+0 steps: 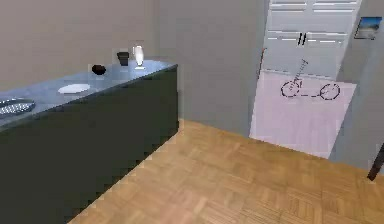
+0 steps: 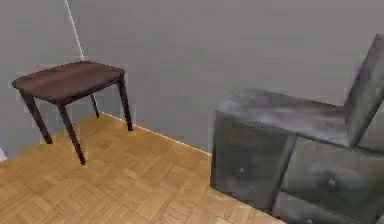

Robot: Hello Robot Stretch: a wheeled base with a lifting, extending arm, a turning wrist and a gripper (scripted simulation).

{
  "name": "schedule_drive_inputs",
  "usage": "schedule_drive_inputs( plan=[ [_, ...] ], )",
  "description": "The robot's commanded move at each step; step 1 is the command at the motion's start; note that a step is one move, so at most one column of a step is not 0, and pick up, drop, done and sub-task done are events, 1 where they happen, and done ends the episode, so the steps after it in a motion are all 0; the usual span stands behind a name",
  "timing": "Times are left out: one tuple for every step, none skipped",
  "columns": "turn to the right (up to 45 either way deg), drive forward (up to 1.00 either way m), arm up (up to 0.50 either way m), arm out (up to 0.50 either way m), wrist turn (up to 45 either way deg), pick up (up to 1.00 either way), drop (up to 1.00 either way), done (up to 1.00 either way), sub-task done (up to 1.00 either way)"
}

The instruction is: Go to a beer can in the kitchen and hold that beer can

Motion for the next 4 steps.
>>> schedule_drive_inputs(
  plan=[
    [-45.0,0.00,0.00,0.00,0.0,0.00,0.00,0.00,0.00],
    [-45.0,0.00,0.00,0.00,0.0,0.00,0.00,0.00,0.00],
    [-15.0,0.00,0.00,0.00,0.0,0.00,0.00,0.00,0.00],
    [0.0,0.20,0.00,0.00,0.0,0.00,0.00,0.00,0.00]
  ],
)
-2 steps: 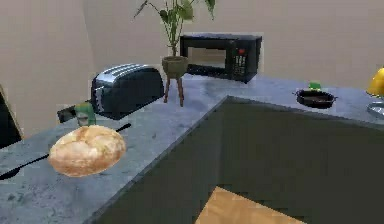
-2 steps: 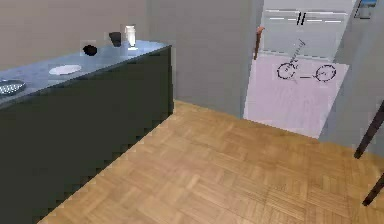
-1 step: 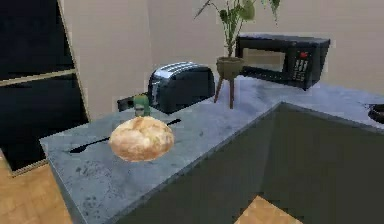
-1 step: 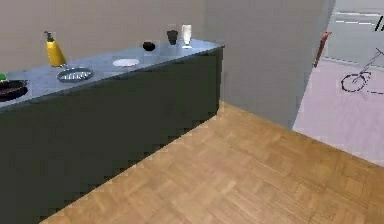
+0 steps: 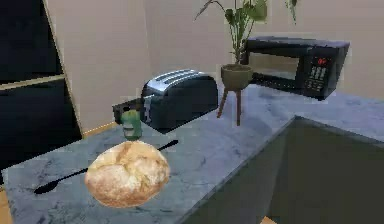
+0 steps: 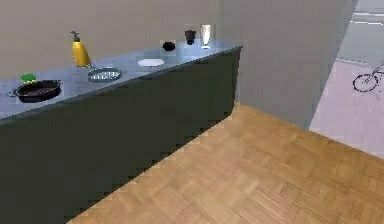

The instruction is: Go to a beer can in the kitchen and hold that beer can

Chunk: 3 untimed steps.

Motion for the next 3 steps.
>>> schedule_drive_inputs(
  plan=[
    [-45.0,0.00,0.00,0.00,0.0,0.00,0.00,0.00,0.00],
    [-45.0,0.00,0.00,0.00,0.0,0.00,0.00,0.00,0.00],
    [-15.0,0.00,0.00,0.00,0.0,0.00,0.00,0.00,0.00]
  ],
)
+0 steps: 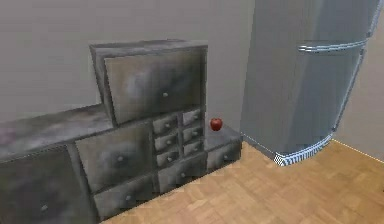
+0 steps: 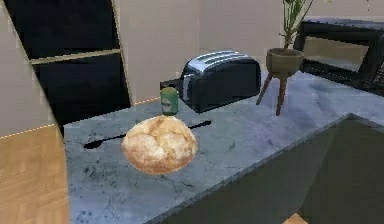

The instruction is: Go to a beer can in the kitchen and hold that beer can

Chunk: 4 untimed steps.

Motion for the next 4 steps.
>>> schedule_drive_inputs(
  plan=[
    [12.0,0.00,0.00,0.00,0.0,0.00,0.00,0.00,0.00],
    [0.0,0.30,0.00,0.00,0.0,0.00,0.00,0.00,0.00],
    [33.0,0.00,0.00,0.00,0.0,0.00,0.00,0.00,0.00],
    [0.0,0.60,0.00,0.00,0.0,0.00,0.00,0.00,0.00]
  ],
)
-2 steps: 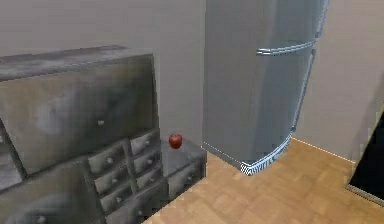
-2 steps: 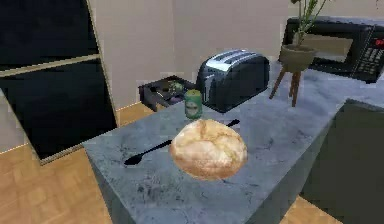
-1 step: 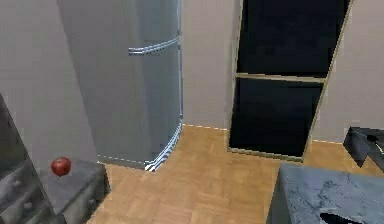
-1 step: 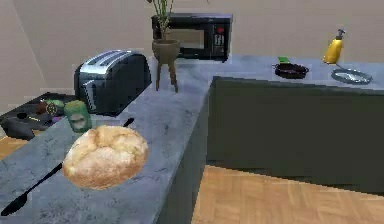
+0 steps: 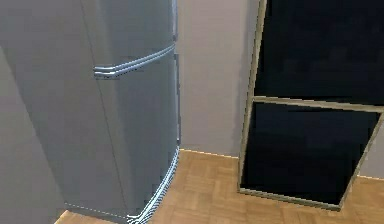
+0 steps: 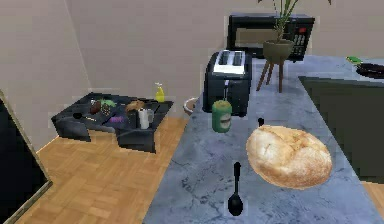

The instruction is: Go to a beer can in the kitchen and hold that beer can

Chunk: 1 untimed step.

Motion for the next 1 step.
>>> schedule_drive_inputs(
  plan=[
    [9.0,0.00,0.00,0.00,0.0,0.00,0.00,0.00,0.00]
  ],
)
